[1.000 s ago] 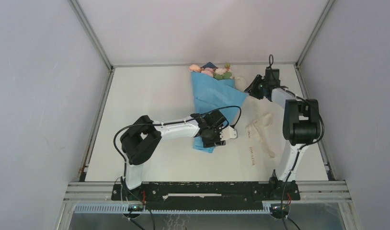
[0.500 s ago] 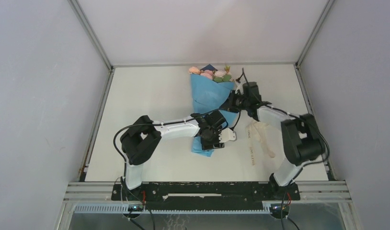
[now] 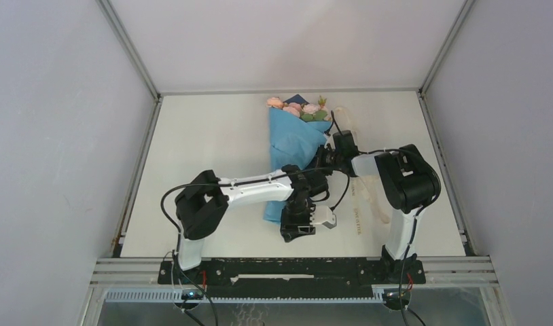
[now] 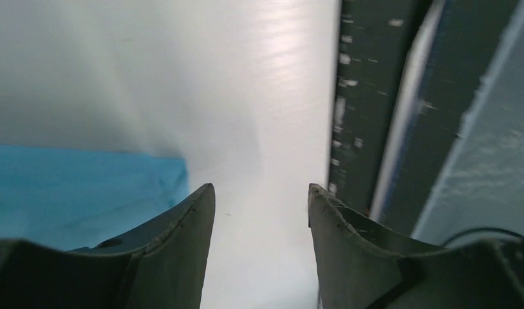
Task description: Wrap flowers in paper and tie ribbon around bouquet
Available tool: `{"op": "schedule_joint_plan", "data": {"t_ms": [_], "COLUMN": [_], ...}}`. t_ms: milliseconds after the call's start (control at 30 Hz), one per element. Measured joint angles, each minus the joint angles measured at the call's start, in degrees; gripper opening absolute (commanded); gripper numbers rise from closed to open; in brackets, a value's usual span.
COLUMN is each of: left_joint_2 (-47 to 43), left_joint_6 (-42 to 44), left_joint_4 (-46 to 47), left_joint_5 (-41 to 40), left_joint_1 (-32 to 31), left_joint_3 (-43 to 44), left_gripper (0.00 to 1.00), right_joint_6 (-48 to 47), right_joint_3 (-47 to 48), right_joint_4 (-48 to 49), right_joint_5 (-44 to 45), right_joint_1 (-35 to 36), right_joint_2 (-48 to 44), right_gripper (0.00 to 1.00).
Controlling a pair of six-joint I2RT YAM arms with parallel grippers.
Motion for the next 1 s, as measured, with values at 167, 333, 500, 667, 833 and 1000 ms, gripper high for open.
{"op": "schedule_joint_plan", "data": {"t_ms": [167,333,500,667,833,1000], "left_joint_2": [0.0,0.3,6.2,12.5,14.3,14.3], "left_joint_6": [3.4,-0.4,-10.2,-15.6,-19.0,-20.8], "left_joint_4": [-11.8,-10.1,0.7,8.5,13.4,17.3], "left_joint_5": [7.2,11.4,11.0,6.9,5.0,4.6], "left_joint_1": [2.0,15.0,28.7,31.8,30.2,30.1], "left_joint_3": [9.9,21.0,24.9,23.7,20.8,17.5], "left_gripper": [0.52,0.40,0.40,0.41,0.40,0.41], "right_joint_6": [-0.1,-0.2,-0.2,-0.2,-1.4,-3.5], "right_joint_3": [0.0,0.0,0.0,0.0,-0.3,-4.8], "right_joint_4": [0.0,0.0,-0.1,-0.3,-1.8,-2.1], "right_joint_5": [0.1,0.2,0.2,0.5,1.7,2.1], "right_joint_1": [0.1,0.1,0.2,0.2,0.7,2.4], "right_joint_2": [0.0,0.0,0.0,-0.2,-1.7,-8.8], "right_gripper": [0.08,0.08,0.08,0.08,0.09,0.09]}}
